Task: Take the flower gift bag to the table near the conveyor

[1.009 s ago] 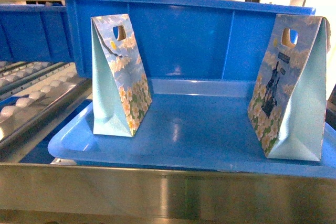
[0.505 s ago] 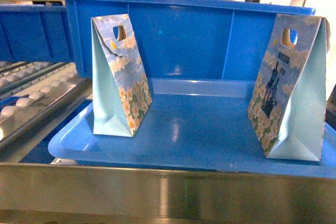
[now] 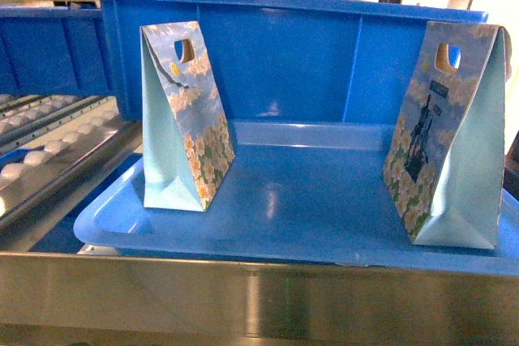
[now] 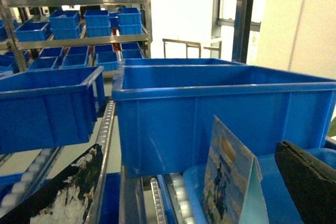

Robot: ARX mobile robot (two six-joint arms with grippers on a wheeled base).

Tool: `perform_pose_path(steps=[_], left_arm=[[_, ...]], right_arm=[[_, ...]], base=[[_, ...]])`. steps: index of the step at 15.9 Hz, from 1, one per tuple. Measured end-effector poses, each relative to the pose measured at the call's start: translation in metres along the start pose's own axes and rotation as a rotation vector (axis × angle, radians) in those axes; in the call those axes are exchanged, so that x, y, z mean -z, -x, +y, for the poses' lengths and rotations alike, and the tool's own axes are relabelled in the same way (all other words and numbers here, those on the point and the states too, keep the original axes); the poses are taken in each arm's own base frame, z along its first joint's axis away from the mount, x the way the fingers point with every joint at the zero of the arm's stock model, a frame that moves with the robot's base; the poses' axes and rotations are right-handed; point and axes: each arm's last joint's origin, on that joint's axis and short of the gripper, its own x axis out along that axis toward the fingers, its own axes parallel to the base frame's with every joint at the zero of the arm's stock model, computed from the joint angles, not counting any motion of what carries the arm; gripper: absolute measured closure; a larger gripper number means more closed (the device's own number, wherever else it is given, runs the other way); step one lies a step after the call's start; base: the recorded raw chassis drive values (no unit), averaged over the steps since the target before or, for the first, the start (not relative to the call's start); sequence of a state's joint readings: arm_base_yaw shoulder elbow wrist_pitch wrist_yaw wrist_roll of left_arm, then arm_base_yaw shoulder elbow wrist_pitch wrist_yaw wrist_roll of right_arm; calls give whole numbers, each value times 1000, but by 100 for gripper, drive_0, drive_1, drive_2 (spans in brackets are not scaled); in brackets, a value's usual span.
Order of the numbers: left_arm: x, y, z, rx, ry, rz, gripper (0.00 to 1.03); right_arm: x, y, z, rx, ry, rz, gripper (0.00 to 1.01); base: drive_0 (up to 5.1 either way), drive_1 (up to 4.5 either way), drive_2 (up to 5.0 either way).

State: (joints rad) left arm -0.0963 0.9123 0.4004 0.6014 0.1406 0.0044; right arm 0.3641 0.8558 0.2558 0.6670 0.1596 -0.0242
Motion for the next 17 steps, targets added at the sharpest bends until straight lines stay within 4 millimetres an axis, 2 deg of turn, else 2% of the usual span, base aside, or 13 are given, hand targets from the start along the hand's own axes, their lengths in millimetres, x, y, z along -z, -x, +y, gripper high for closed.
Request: perform_pose_path(steps=[2, 4, 9, 14, 17], left_arm=[[-4, -20, -15, 53, -23, 7, 5], [-5, -36, -27, 70, -40, 24, 5], [-5, -44, -31, 72, -43, 28, 5], [-6, -43, -31, 73, -51, 19, 5], [-6, -43, -31, 74, -60, 17, 5]], right_arm=[[-12, -19, 6, -27, 1, -7, 3], [-15, -42, 10, -34, -1, 31, 3], [-13, -57, 13, -45, -9, 87, 3], [-11, -93, 17, -26, -53, 191, 3], [5, -108, 17, -10, -69, 304, 3]], base=[[0, 0, 0], [0, 0, 0], [0, 0, 0], [0, 0, 0], [0, 0, 0]])
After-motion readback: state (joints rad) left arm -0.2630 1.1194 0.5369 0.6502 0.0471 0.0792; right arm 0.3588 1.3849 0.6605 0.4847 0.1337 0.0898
